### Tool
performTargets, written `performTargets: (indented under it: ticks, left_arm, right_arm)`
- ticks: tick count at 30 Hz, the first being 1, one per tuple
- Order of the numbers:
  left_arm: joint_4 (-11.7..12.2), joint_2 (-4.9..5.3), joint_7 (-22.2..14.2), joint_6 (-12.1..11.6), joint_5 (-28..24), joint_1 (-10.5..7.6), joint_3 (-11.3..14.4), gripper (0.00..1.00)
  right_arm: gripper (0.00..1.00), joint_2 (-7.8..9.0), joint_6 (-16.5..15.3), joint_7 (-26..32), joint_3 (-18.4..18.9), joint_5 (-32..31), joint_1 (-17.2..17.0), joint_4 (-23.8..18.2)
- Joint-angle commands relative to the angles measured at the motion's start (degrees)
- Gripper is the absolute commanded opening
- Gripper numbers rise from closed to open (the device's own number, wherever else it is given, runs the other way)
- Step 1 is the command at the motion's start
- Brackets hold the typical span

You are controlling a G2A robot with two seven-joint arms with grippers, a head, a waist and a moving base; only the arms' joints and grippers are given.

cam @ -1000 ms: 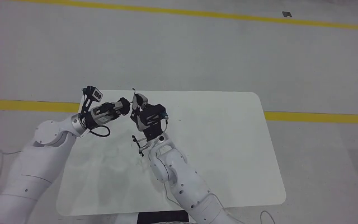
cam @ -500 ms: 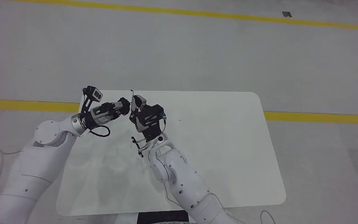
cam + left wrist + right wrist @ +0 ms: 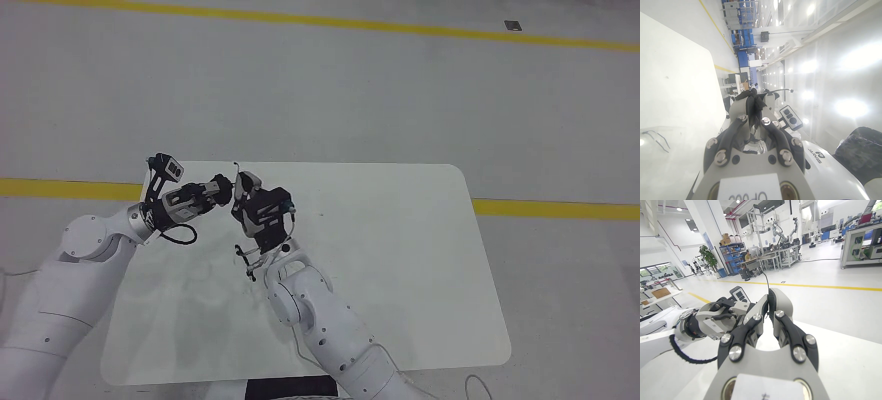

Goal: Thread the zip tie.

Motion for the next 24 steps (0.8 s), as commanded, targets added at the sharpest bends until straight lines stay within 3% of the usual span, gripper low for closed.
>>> performTargets:
  ticks: [1, 24]
  left_arm:
    - [0.0, 0.0, 0.0, 0.0, 0.0, 0.0, 0.0, 0.0]
    - [0.0, 0.0, 0.0, 0.0, 0.0, 0.0, 0.0, 0.0]
  right_arm:
    - [0.0, 0.0, -0.14, -0.37, 0.02, 0.23, -0.04, -0.13]
    - [0.0, 0.15, -0.83, 1.35, -0.25, 0.25, -0.14, 0.76]
